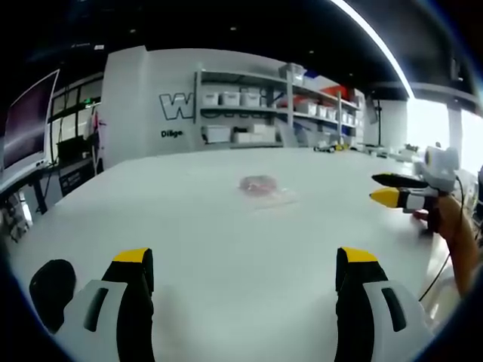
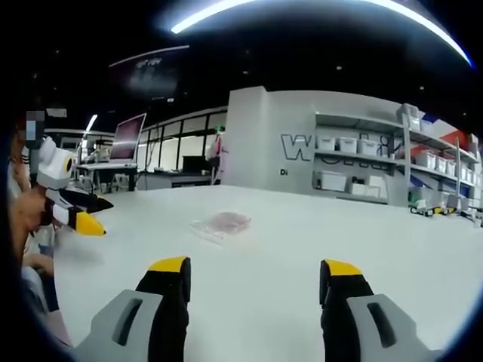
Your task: Open the resealable bag by pulling the two sides of the seal apart until the entire bag opening is separated and visibly accessible.
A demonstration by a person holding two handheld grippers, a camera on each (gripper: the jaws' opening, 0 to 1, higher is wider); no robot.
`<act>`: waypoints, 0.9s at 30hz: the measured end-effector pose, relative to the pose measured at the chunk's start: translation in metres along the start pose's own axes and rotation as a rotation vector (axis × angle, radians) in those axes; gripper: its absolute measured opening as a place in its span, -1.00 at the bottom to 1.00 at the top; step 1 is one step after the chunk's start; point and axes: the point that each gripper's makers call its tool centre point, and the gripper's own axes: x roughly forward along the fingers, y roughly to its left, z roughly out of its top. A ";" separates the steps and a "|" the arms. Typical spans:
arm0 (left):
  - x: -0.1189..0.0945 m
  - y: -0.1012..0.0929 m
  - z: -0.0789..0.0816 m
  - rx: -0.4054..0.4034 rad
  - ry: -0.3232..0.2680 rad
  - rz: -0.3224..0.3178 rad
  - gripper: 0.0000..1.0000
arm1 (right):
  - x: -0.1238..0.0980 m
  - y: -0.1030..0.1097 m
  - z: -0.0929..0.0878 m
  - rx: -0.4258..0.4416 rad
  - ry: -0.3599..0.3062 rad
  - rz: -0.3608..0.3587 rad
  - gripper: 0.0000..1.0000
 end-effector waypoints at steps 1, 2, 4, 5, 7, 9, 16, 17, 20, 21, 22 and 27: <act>0.000 0.000 0.000 -0.001 -0.001 0.000 0.99 | 0.000 0.000 0.000 0.002 -0.001 0.000 0.39; 0.000 0.000 0.000 -0.002 -0.001 0.000 0.99 | 0.000 0.000 0.000 0.003 -0.001 0.000 0.38; 0.000 0.000 0.000 -0.001 -0.002 0.000 0.99 | 0.000 0.000 0.000 0.007 -0.002 0.003 0.38; 0.000 -0.001 0.000 -0.001 -0.002 -0.001 0.99 | 0.000 0.000 0.000 0.009 -0.002 0.004 0.38; 0.000 -0.001 0.001 -0.001 -0.002 -0.003 0.99 | 0.000 0.000 0.000 0.010 -0.004 0.004 0.38; 0.000 -0.001 0.001 -0.002 -0.002 -0.001 0.99 | 0.000 0.000 0.000 0.009 -0.003 0.003 0.37; 0.001 -0.001 0.001 -0.001 -0.001 -0.002 0.99 | 0.000 -0.001 0.000 0.010 -0.004 0.002 0.37; 0.001 -0.001 0.001 -0.001 -0.003 -0.001 0.99 | 0.000 -0.001 0.000 0.010 -0.004 0.002 0.37; 0.001 -0.001 0.001 -0.002 -0.004 -0.002 0.99 | 0.000 -0.001 0.000 0.009 -0.004 0.002 0.36; 0.001 -0.001 0.001 -0.002 -0.004 -0.001 0.99 | 0.000 -0.001 0.000 0.010 -0.005 0.002 0.36; 0.001 -0.001 0.001 -0.002 -0.005 -0.001 0.99 | 0.000 -0.002 0.001 0.012 -0.005 0.002 0.36; 0.001 -0.001 0.001 -0.003 -0.006 0.000 0.99 | 0.000 -0.002 0.000 0.011 -0.005 0.002 0.36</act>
